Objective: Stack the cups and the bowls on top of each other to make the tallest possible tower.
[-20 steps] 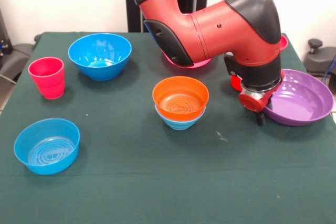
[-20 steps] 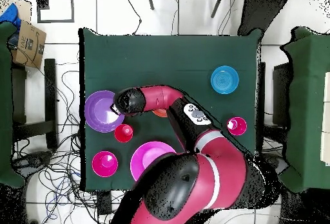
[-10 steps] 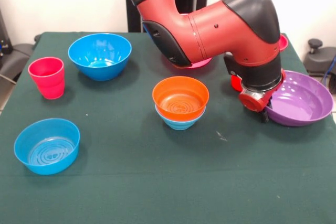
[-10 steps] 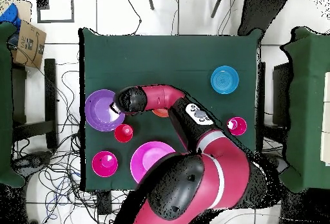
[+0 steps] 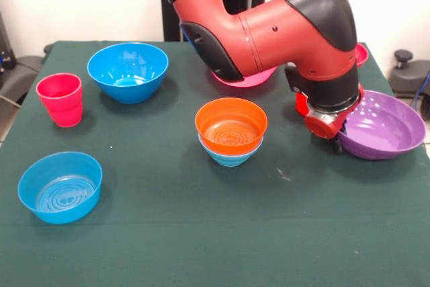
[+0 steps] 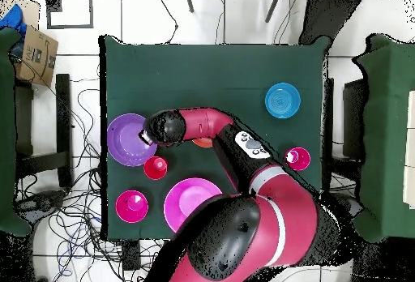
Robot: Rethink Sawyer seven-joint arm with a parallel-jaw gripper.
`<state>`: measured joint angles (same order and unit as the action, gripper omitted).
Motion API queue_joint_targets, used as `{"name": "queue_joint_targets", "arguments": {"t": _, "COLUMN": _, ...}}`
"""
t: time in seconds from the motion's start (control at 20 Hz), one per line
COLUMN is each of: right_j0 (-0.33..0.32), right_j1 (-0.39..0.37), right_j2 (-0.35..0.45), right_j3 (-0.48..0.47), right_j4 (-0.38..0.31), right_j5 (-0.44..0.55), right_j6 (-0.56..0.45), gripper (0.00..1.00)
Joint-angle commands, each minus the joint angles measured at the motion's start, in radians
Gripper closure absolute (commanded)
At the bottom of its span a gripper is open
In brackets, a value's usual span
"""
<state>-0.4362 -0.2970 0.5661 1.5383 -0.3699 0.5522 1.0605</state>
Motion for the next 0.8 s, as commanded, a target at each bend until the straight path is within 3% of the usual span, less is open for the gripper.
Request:
{"name": "queue_joint_targets", "arguments": {"t": 0.05, "right_j0": -0.044, "right_j1": -0.092, "right_j2": 0.012, "right_j3": 0.084, "right_j4": 0.013, "right_j5": 0.100, "right_j6": 0.044, "gripper": 1.00}}
{"name": "queue_joint_targets", "arguments": {"t": 0.45, "right_j0": -0.077, "right_j1": -0.172, "right_j2": 0.042, "right_j3": 0.141, "right_j4": 0.051, "right_j5": 0.169, "right_j6": 0.036, "gripper": 1.00}}
{"name": "queue_joint_targets", "arguments": {"t": 0.8, "right_j0": -0.097, "right_j1": -0.180, "right_j2": 0.052, "right_j3": 0.141, "right_j4": 0.049, "right_j5": 0.196, "right_j6": 0.013, "gripper": 1.00}}
